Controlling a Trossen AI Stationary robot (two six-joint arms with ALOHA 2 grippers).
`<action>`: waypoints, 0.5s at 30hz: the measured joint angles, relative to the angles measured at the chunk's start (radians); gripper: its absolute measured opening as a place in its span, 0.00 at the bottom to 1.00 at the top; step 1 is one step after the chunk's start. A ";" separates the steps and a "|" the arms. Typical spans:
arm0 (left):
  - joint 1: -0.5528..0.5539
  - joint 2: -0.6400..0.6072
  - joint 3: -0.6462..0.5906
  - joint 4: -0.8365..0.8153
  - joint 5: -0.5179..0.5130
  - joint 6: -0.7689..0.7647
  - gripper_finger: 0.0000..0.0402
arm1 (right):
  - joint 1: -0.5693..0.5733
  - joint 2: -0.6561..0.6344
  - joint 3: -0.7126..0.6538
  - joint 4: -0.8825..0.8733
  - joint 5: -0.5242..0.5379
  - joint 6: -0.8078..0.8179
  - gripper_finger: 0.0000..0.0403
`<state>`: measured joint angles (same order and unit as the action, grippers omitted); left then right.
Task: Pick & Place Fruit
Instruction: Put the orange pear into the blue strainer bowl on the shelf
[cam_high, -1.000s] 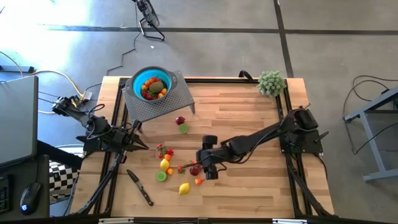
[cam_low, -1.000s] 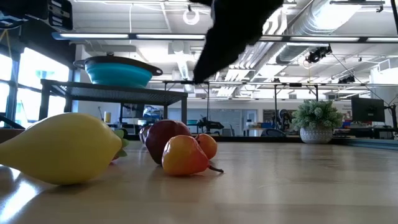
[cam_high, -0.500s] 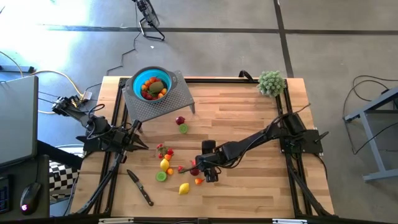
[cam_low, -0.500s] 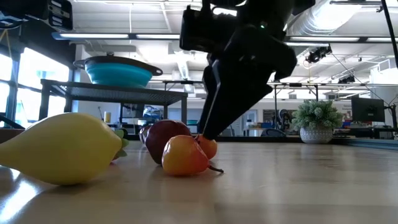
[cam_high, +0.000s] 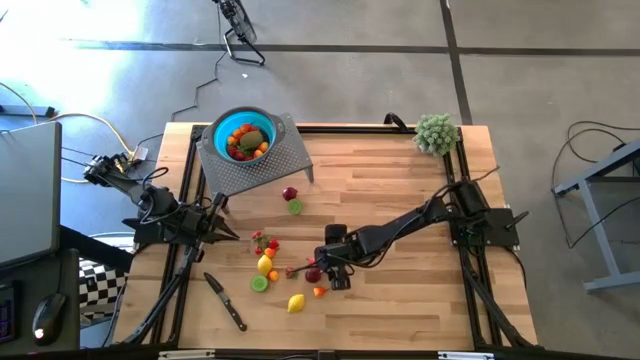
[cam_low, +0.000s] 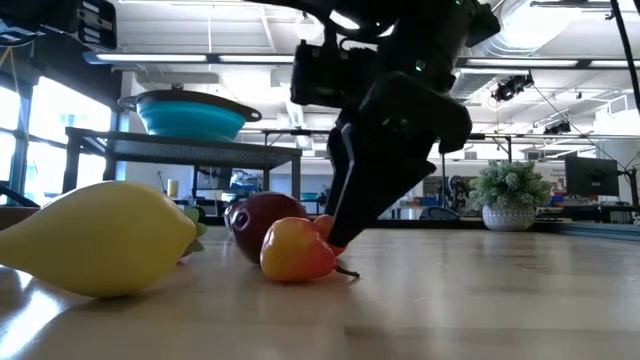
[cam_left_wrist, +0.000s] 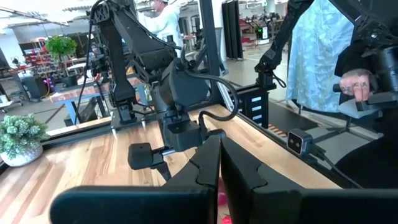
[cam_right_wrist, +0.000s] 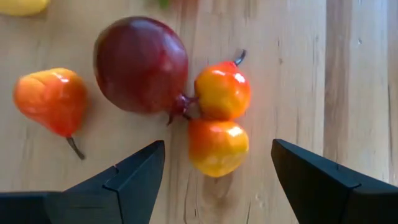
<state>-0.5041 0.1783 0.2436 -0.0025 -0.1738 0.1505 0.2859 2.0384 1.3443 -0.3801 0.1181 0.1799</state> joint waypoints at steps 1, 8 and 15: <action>0.000 0.000 0.000 0.000 0.000 0.000 0.03 | 0.000 0.000 -0.002 0.002 -0.002 0.000 0.71; 0.000 0.000 0.000 0.000 0.000 0.000 0.03 | 0.000 0.000 -0.020 0.038 -0.013 -0.005 0.71; 0.000 0.000 0.000 0.000 0.000 0.000 0.03 | -0.001 0.000 -0.020 0.061 -0.013 -0.027 0.69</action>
<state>-0.5043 0.1783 0.2436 -0.0023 -0.1741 0.1505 0.2852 2.0380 1.3243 -0.3191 0.1047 0.1528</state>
